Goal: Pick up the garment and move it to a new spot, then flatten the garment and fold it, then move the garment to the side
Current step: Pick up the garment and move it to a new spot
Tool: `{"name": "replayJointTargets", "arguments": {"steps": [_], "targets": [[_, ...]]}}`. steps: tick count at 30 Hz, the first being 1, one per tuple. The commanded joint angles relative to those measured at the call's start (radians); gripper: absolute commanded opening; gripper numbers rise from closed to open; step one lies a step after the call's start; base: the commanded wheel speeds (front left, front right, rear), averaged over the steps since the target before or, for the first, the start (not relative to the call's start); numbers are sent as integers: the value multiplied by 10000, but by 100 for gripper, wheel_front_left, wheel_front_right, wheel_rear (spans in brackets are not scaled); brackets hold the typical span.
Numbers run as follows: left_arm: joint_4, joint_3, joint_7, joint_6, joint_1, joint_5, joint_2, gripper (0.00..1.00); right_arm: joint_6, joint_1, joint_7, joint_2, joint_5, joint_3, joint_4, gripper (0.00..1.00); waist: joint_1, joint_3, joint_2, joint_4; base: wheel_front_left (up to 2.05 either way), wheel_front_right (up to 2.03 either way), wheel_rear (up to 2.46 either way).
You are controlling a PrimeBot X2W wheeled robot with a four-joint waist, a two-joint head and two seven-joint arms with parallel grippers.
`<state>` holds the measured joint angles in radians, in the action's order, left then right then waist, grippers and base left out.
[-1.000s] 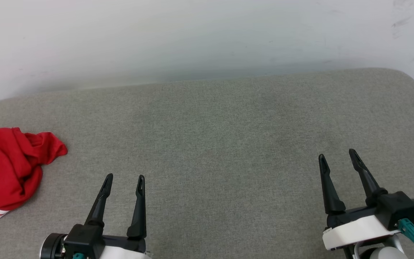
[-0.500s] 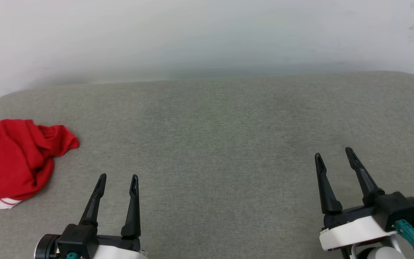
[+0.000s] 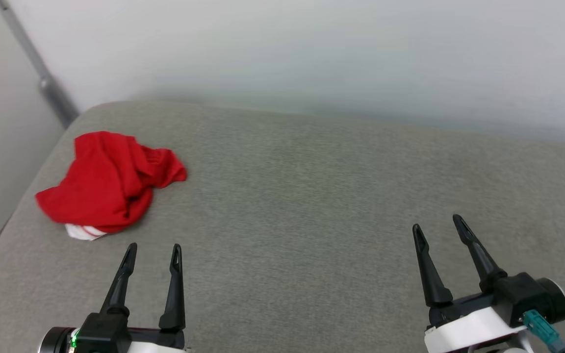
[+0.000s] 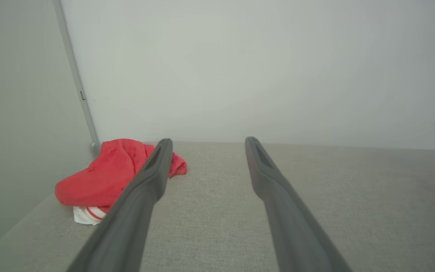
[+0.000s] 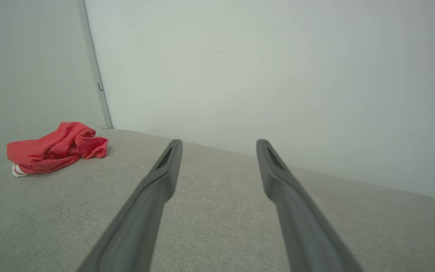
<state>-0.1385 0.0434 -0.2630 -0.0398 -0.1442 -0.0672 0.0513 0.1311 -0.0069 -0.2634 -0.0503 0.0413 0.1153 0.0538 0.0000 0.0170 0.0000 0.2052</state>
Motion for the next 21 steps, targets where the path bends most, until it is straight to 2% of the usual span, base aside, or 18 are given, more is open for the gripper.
{"name": "replayJointTargets", "arguments": {"steps": [1, 9, 21], "targets": [[-44, -51, -28, 9, -177, 40, -15, 100, -6, 149, -21, 4, 85, 54, 27, 100, 0, -176, 0, 511, 0, 0, 0], [-177, -311, -28, 75, -455, 148, -16, 100, -6, 286, -21, 4, 221, 536, 136, 100, 0, -344, 0, 1503, 0, 0, 0], [-259, -496, -28, -268, -700, 153, -16, 100, -6, 381, -21, 2, 381, 860, 234, 100, 0, -523, 0, 2357, 0, 0, 0]]}}
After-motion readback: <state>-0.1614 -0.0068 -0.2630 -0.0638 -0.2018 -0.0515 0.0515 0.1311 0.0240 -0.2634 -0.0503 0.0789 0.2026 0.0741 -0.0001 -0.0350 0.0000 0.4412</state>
